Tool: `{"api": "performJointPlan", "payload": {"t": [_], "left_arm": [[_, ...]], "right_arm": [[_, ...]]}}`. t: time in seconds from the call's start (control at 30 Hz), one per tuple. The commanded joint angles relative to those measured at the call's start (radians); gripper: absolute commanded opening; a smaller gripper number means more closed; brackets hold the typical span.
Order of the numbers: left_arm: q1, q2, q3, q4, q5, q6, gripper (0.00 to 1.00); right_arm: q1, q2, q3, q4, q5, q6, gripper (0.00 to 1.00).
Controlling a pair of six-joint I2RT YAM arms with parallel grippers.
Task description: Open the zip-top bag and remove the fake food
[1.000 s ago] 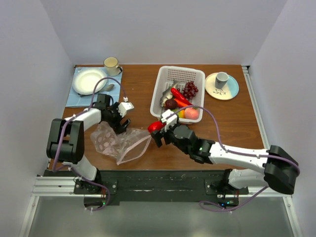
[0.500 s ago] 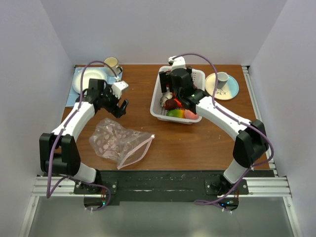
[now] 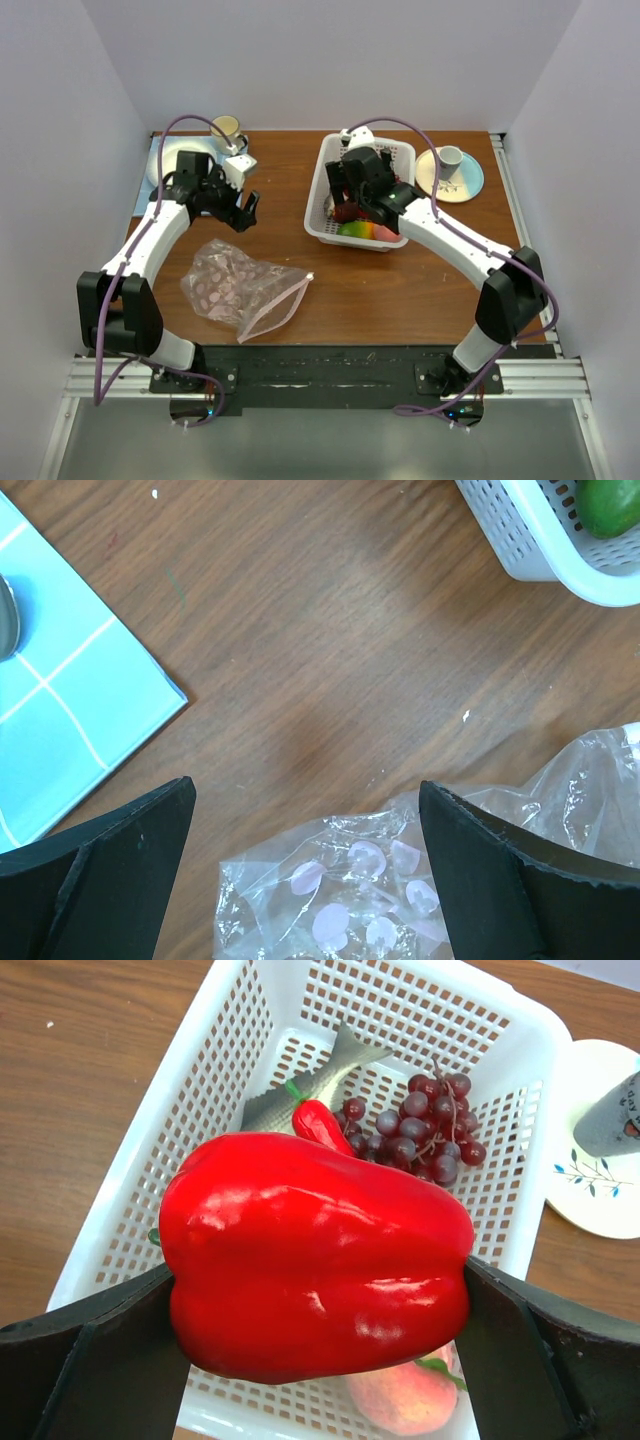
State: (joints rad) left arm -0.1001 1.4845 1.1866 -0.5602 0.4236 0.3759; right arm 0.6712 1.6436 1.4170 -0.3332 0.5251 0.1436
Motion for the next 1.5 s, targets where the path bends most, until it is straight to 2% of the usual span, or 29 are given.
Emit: {"api": "performJointPlan", "payload": {"t": [0.0, 0.07, 0.13, 0.17, 0.2, 0.23, 0.27, 0.33, 0.37, 0.43, 0.5, 0.53, 0.6, 0.73, 0.8, 0.9, 0.97, 1.07, 1.1, 1.2, 1.3, 1.47], "left_arm": [[0.005, -0.030, 0.021, -0.004, 0.017, -0.026, 1.00], [0.005, -0.036, 0.013, 0.002, 0.011, -0.028, 1.00], [0.005, -0.038, 0.005, 0.005, 0.006, -0.028, 1.00], [0.005, -0.038, 0.005, 0.005, 0.006, -0.026, 1.00], [0.005, -0.036, 0.005, 0.003, 0.003, -0.025, 1.00], [0.005, -0.036, 0.007, -0.001, 0.003, -0.023, 1.00], [0.005, -0.036, 0.008, -0.004, 0.003, -0.022, 1.00], [0.005, -0.038, 0.011, -0.004, -0.003, -0.009, 1.00], [0.005, -0.038, 0.008, -0.001, -0.005, -0.008, 1.00], [0.005, -0.040, 0.008, 0.011, 0.007, -0.008, 1.00], [0.005, -0.036, 0.027, 0.037, 0.027, -0.018, 1.00], [0.005, -0.032, 0.042, 0.066, 0.053, -0.029, 1.00], [0.005, 0.020, 0.141, 0.074, 0.101, -0.066, 1.00], [-0.013, 0.227, 0.393, -0.007, 0.239, -0.138, 1.00], [-0.033, 0.256, 0.462, -0.023, 0.264, -0.157, 1.00], [-0.050, 0.221, 0.372, 0.045, 0.264, -0.172, 1.00], [-0.050, 0.186, 0.302, 0.069, 0.239, -0.152, 1.00], [-0.049, 0.148, 0.237, 0.037, 0.205, -0.106, 1.00], [-0.049, 0.135, 0.223, 0.014, 0.201, -0.092, 1.00], [-0.047, 0.059, 0.144, 0.014, 0.181, -0.068, 1.00], [-0.047, -0.019, 0.082, 0.026, 0.152, -0.063, 1.00], [-0.047, -0.084, 0.013, 0.057, 0.124, -0.071, 1.00]], "right_arm": [[-0.004, 0.002, 0.101, -0.062, 0.007, -0.015, 0.99], [-0.004, 0.051, 0.128, -0.095, -0.004, -0.027, 0.99], [-0.007, 0.080, 0.181, -0.119, -0.130, -0.057, 0.99], [-0.009, 0.082, 0.168, -0.095, -0.012, -0.073, 0.99], [-0.039, 0.076, 0.133, -0.074, 0.097, -0.006, 0.99], [-0.074, 0.071, 0.128, -0.043, 0.019, 0.025, 0.99], [-0.111, 0.088, 0.132, -0.046, -0.296, 0.018, 0.99], [-0.110, 0.126, 0.198, -0.132, -0.185, 0.046, 0.99], [-0.143, 0.108, 0.191, -0.119, -0.283, 0.086, 0.99], [-0.142, 0.067, 0.076, 0.018, -0.503, 0.035, 0.99], [-0.125, -0.023, -0.039, 0.081, -0.522, 0.033, 0.99], [-0.125, -0.065, -0.093, 0.196, -0.537, 0.030, 0.99], [-0.125, -0.125, -0.180, 0.256, -0.589, 0.002, 0.99], [-0.124, -0.125, -0.161, 0.195, -0.509, -0.013, 0.99], [-0.124, -0.137, -0.165, 0.197, -0.493, -0.016, 0.99], [-0.124, -0.168, -0.173, 0.209, -0.368, 0.005, 0.99], [-0.127, -0.148, -0.124, 0.180, -0.228, 0.017, 0.99], [-0.128, -0.070, -0.002, 0.039, -0.079, 0.054, 0.99], [-0.127, -0.056, 0.025, -0.033, -0.068, 0.063, 0.99], [-0.125, -0.070, 0.008, -0.044, -0.083, 0.066, 0.99], [-0.124, -0.166, -0.120, 0.031, -0.131, 0.077, 0.99], [-0.124, -0.267, -0.254, 0.045, -0.163, 0.090, 0.99]]}}
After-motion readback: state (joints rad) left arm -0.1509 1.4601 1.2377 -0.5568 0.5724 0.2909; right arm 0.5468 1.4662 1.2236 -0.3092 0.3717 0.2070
